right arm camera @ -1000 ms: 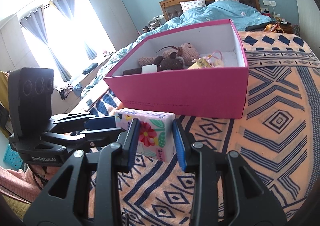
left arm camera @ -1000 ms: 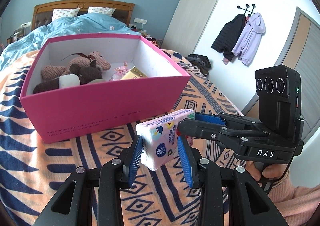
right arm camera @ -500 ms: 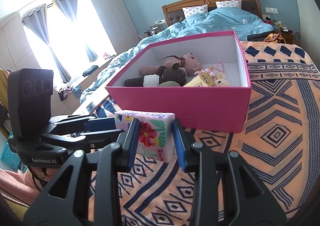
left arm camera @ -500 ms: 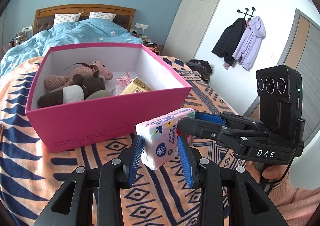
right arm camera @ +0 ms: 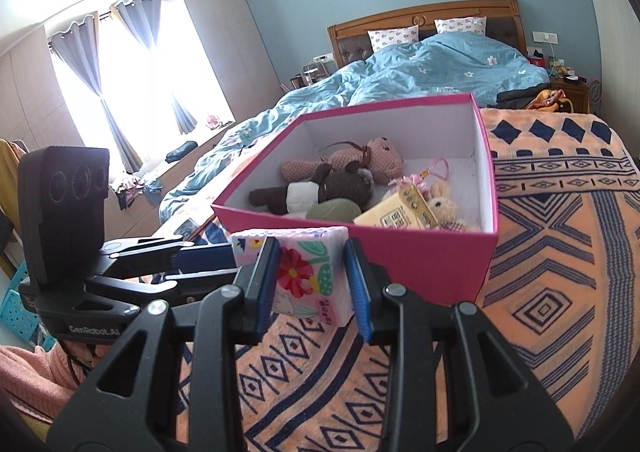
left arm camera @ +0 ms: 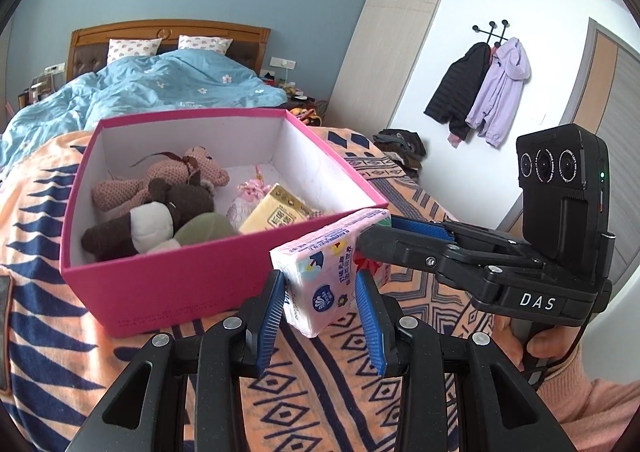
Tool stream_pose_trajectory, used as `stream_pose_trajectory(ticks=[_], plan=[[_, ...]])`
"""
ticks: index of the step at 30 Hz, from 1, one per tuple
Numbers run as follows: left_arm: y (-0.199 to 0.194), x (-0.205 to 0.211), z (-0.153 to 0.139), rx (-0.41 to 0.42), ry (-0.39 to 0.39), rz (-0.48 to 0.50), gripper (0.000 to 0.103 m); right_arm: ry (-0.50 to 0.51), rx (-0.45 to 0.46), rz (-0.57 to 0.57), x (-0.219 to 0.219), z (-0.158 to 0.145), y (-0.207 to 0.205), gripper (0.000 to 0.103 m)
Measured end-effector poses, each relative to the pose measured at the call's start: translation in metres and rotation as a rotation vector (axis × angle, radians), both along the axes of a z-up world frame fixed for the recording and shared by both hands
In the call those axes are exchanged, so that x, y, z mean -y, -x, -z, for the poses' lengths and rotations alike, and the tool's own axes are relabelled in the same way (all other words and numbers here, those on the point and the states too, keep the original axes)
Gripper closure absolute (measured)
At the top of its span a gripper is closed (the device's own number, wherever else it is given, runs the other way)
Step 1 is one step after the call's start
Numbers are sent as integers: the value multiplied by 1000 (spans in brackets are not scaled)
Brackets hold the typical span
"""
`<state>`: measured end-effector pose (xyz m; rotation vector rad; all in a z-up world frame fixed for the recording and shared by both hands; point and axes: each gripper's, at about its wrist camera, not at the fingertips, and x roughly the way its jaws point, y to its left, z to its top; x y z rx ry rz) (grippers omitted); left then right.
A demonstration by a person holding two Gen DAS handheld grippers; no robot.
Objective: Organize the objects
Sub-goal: 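Carry the pink floral tissue pack over the pink box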
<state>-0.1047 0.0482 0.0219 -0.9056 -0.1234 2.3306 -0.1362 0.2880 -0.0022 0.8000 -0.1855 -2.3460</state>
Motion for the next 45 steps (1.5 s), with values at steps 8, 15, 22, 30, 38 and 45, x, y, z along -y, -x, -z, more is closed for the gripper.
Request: stream_pose_trajectory(ticks=[8,15,22,30,38,45], plan=[[10,1,-10,-27,11,-13,67,5,-16,3,2,-8,12,66],[20,1,-16,-41,13,-19,67,13,-26,10,3,-15,18,66],[31,2,-19,-37,9,-28,67,19,-40,17,5,-22,27,66],[42,6,-24,-37,7,-49,67,16,-51,16,12,-27,35,66],[51,6,-24,-37,16,-62,67,21,-31,19,16,-25,46,66],[58,5,-21,-32,22,-68,67,24,-15,26,17,-21,52,66]])
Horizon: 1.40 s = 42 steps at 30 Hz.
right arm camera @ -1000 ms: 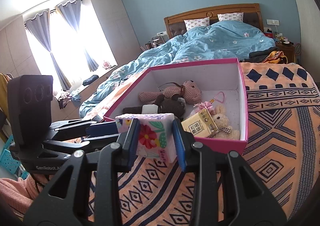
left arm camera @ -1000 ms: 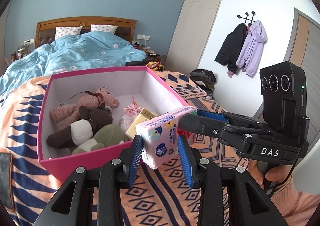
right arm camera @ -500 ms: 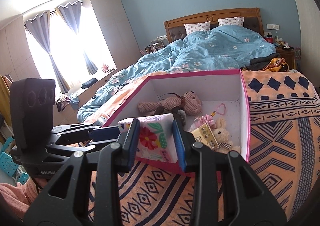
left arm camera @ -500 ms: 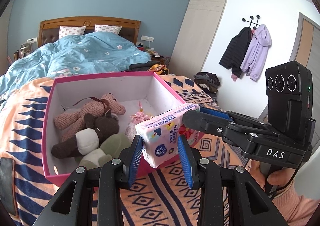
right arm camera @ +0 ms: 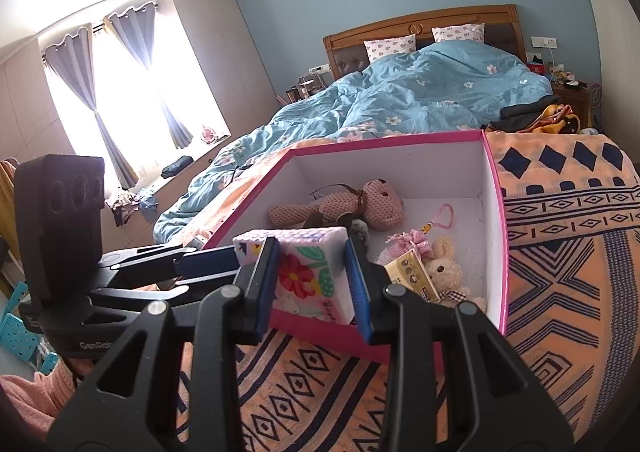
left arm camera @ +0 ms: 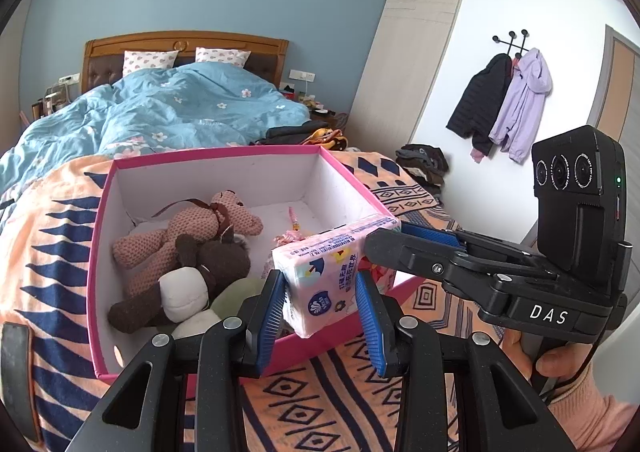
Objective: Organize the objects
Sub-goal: 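Carry the pink floral tissue pack over the pink box, then lower the pink floral pack into the box and open the right gripper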
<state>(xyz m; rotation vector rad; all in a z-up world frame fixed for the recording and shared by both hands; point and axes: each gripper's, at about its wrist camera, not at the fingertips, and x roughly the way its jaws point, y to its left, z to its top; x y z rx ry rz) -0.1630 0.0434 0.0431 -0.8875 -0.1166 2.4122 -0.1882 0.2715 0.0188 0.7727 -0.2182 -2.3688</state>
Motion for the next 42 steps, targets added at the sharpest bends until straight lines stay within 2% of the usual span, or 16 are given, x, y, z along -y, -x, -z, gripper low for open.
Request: stream_pose_trajectory(ticks=[33,42], plan=[[19,2,21,52,23,-28,67,-16,77,7,7,22,24,66],[27,2,30,82,43,-47,67,-58,93,22,14,31,33,66]])
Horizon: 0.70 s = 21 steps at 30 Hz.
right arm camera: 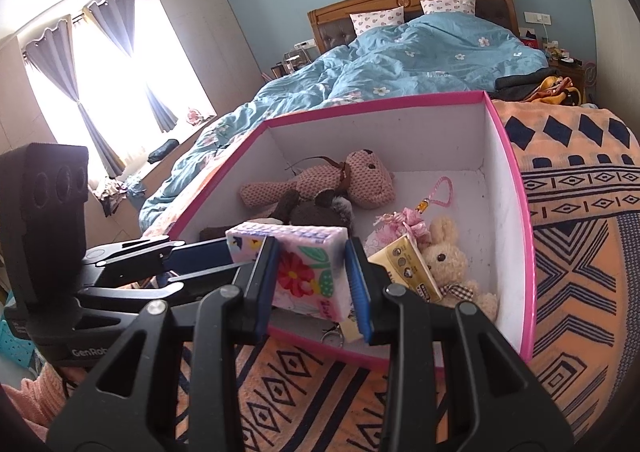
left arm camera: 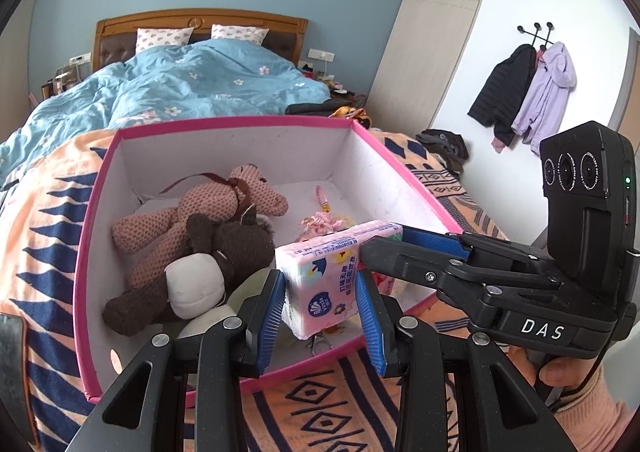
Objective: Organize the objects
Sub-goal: 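Lower the pink floral pack into the box and open the right gripper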
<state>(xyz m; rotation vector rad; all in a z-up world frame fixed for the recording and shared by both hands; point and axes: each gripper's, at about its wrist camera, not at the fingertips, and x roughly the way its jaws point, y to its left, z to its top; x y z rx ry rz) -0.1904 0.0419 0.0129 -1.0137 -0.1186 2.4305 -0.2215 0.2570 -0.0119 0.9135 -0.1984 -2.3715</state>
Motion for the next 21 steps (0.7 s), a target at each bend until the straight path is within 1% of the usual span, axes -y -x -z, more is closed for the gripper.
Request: stream_pose_trajectory(ticks=[1,2,4,5,6,8,9,11,12,13,14,15,16,17,18,19,20,21], plan=[[0,0,1,1,4,-4,67,-16,-3,8,1,2,0,66],[1,0,3,1,13,-8,64,-34,-8,21,2,3,1,66],[-2,0,4,-12,32,-23,57,-53,-17,39,1,5,0,66],[-4,1,4,-18,34,-27,50,-59,-20,40,1,6,-1,65],[-7,2,4,-27,33,-31,45,-63,-26,42,1,6,-4,64],[-12,5,2,-43,26,-39,39,-74,-47,53,-1,5,-10,57],[-15,7,0,-51,23,-45,34,-71,-56,53,-3,4,-13,55],[-23,11,-2,-76,16,-52,28,-62,-75,49,-7,2,-22,53],[-27,12,-3,-89,18,-57,21,-59,-85,45,-8,0,-26,52],[-32,14,-4,-107,21,-63,18,-56,-98,42,-10,-2,-32,47],[-38,16,-5,-126,21,-68,16,-52,-114,37,-11,-4,-40,42],[-45,17,-6,-144,26,-78,16,-49,-130,31,-12,-5,-46,40],[-51,18,-7,-154,30,-83,16,-49,-148,28,-13,-7,-53,35],[-59,19,-7,-160,27,-83,10,-50,-167,26,-14,-7,-61,29],[-63,19,-6,-162,28,-89,3,-55,-183,26,-14,-7,-69,25],[-71,20,-5,-176,31,-107,0,-58,-200,29,-15,-7,-76,18],[-76,21,-4,-188,32,-118,0,-57,-217,33,-17,-6,-83,12],[-82,22,-2,-190,39,-125,0,-59,-227,32,-18,-4,-90,8]])
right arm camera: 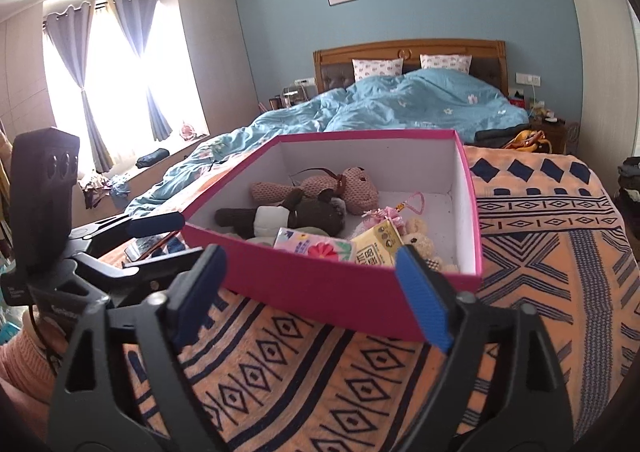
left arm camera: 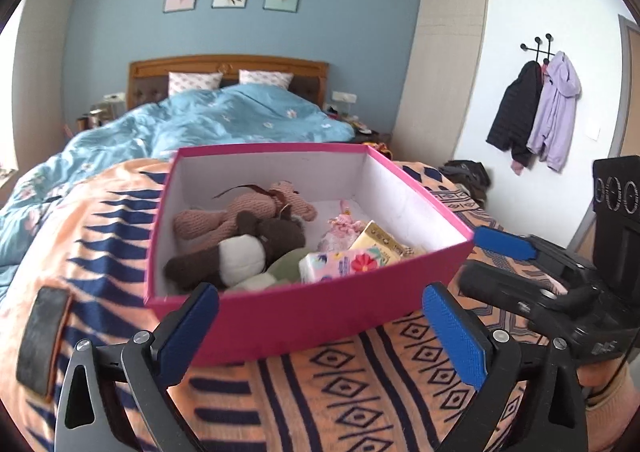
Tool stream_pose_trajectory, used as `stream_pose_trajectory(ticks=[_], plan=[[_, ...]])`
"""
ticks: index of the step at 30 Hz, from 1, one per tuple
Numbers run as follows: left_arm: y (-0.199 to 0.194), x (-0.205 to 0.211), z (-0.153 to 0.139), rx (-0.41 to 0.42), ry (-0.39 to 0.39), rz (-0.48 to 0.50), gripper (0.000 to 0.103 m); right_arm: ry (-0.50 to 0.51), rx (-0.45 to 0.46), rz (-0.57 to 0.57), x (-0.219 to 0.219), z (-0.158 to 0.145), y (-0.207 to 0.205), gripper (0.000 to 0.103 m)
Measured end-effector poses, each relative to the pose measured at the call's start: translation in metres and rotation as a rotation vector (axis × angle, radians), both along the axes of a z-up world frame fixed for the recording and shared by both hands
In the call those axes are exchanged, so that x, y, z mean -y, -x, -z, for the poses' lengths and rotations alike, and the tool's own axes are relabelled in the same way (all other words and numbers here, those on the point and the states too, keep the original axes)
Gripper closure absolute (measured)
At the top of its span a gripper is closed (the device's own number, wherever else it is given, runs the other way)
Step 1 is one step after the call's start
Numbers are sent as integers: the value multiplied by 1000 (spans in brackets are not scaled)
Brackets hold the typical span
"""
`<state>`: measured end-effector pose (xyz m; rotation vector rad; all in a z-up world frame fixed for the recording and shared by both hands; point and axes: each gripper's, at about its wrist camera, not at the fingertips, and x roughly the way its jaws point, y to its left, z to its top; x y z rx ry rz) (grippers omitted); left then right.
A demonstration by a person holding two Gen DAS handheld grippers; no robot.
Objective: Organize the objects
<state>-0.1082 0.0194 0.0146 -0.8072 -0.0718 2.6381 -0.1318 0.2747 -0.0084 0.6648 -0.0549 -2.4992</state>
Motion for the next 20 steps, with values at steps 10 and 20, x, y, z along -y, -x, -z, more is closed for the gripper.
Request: stream_pose_trajectory(ticks=[10,20], plan=[[-34,-4,31,83,42,-31,0,-42,32,8,2,31,-34,2],[-46,-2,40,92,54,-67,0,-54,42,11,4,41,-40,2]])
